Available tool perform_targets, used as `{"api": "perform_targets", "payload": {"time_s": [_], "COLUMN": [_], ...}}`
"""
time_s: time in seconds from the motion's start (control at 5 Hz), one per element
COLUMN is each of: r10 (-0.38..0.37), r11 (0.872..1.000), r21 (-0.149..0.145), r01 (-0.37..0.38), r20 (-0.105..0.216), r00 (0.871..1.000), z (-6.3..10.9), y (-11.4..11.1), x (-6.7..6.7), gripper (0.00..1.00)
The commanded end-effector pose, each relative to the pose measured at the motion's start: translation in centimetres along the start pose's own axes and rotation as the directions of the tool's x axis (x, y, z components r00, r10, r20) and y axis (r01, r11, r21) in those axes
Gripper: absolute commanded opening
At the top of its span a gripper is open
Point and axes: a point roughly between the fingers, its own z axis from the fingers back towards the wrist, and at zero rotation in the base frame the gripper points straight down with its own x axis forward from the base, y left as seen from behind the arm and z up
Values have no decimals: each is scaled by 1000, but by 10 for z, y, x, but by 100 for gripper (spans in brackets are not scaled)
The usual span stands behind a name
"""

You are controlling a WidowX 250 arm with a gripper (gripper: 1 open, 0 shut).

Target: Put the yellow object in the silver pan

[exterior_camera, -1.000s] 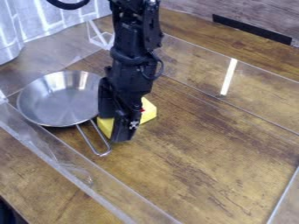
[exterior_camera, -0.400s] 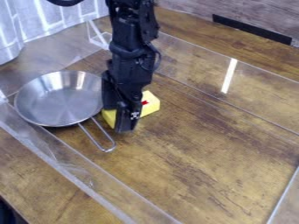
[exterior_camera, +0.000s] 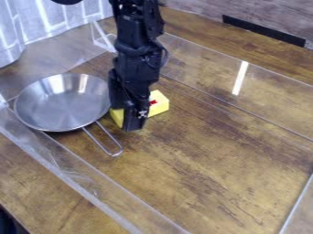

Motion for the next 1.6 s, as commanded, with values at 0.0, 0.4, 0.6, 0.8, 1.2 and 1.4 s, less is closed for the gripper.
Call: {"api": "perform_targets", "payload": {"time_s": [0.0,0.4,0.6,0.8,1.2,1.4], "r10": [11,21,25,27,30,32], "r11": [998,998,998,997,996,996], "r21": [-54,-60,-61,-66,-75,-79], "r01": [-14,-25,-29,-33,-38,-41], "r20": [-60,-66,-73,-83,-100,-110], "r00": [998,998,997,996,995,993], "z": [-35,-49,-58,-66,-82,-88], "y": [6,12,13,14,17,18], "x": [-10,-4,-2,0,6,9], "gripper": [100,100,100,100,100,100]}}
